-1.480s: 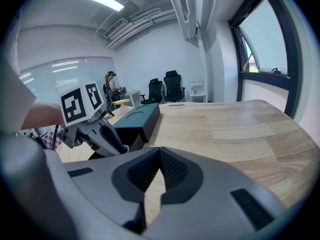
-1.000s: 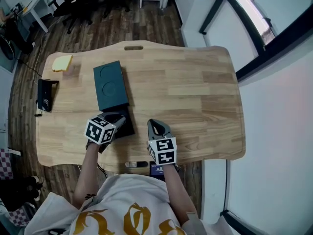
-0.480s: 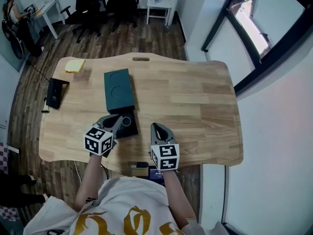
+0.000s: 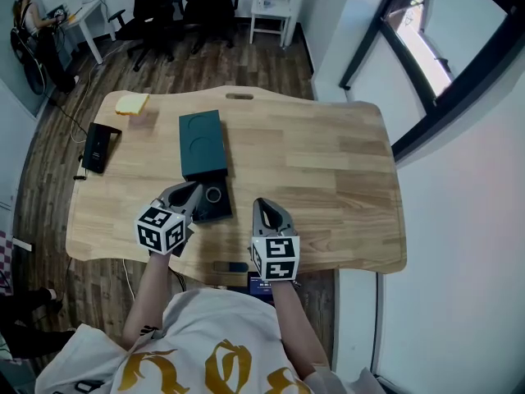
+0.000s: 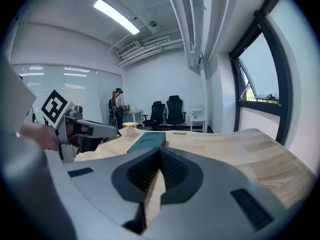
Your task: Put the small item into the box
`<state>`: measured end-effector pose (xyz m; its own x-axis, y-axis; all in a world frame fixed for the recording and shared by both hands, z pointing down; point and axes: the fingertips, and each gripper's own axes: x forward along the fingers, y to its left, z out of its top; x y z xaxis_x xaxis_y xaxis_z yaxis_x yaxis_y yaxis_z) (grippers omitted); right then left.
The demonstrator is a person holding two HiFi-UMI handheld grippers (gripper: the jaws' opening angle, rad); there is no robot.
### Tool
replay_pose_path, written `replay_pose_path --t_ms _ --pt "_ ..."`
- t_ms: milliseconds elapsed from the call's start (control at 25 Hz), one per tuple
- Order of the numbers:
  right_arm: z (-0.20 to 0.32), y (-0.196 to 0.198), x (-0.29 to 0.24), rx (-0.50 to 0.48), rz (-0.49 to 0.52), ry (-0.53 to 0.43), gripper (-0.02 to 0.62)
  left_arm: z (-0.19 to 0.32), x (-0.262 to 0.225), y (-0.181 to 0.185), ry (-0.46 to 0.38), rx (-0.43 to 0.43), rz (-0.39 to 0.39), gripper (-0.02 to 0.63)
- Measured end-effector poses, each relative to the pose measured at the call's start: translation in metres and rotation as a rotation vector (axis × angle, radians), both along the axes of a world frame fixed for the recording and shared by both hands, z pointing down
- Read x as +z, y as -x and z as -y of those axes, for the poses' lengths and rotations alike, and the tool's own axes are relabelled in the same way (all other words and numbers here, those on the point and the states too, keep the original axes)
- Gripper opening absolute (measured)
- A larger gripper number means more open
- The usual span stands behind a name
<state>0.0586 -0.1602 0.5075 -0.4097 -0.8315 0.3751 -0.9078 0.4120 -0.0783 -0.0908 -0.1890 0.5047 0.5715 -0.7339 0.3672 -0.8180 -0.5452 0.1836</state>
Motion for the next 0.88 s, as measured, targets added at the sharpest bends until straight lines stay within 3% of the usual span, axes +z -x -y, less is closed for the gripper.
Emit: replay_pose_path --t_ms 280,880 --pt "0.002 0.002 0.000 -0.005 0.023 -0.003 0.005 0.001 0.001 0.007 -0.011 -0.018 -0.004 0.003" --pt "0.011 0.003 0.011 -0.015 0.021 0.025 0.005 0.005 0.012 0.004 -0.003 0.027 0.045 0.003"
